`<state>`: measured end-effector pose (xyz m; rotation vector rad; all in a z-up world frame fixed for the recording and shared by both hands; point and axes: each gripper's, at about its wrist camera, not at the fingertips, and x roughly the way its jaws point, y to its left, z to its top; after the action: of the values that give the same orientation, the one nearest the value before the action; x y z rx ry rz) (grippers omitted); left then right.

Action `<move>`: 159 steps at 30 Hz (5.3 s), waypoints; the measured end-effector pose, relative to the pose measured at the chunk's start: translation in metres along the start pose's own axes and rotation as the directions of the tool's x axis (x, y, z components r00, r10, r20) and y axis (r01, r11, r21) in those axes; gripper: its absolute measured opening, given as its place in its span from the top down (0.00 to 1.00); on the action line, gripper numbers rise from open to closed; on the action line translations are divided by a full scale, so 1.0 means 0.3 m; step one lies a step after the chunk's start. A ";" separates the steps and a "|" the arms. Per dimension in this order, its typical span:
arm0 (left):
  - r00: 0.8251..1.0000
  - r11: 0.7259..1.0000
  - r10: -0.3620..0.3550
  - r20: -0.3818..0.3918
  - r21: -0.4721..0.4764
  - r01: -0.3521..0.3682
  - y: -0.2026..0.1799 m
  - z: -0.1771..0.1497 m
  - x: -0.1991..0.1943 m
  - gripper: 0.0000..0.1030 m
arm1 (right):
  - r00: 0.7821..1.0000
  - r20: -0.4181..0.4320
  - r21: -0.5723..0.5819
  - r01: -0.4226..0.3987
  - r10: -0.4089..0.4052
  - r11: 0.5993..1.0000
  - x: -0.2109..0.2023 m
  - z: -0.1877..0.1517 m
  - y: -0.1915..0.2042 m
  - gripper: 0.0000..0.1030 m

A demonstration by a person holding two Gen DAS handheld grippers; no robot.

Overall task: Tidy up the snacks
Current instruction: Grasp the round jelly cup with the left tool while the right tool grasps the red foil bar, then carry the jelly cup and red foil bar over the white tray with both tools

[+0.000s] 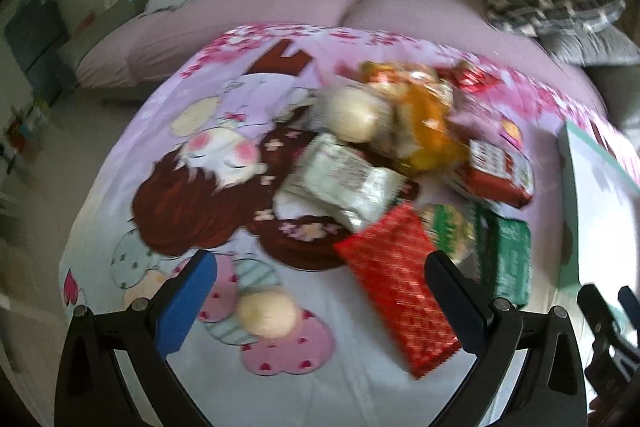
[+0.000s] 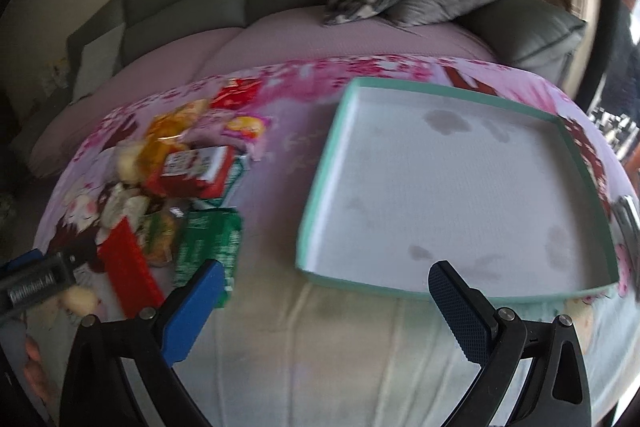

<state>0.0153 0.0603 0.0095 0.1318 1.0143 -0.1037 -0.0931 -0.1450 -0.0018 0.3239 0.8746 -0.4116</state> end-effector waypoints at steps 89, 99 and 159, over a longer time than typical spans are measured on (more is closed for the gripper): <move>0.981 0.982 -0.183 -0.060 -0.054 0.180 -0.125 0.154 -0.005 0.53 | 0.975 0.086 -0.079 -0.196 0.203 0.977 -0.015 0.171 0.152 0.55; 0.952 0.940 -0.305 -0.025 0.153 0.305 -0.463 0.215 -0.069 0.53 | 0.990 0.132 0.198 0.030 -0.057 0.980 -0.018 0.247 -0.189 0.55; 0.925 0.824 -0.373 -0.074 0.431 0.367 -0.866 0.064 0.178 0.52 | 0.966 -0.182 0.451 0.246 -0.181 0.858 0.140 0.185 -0.569 0.53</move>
<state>0.0210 -0.2005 -0.0420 0.3445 0.9793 -0.6946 -0.1127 -0.3275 -0.0197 0.7141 0.9397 -0.8238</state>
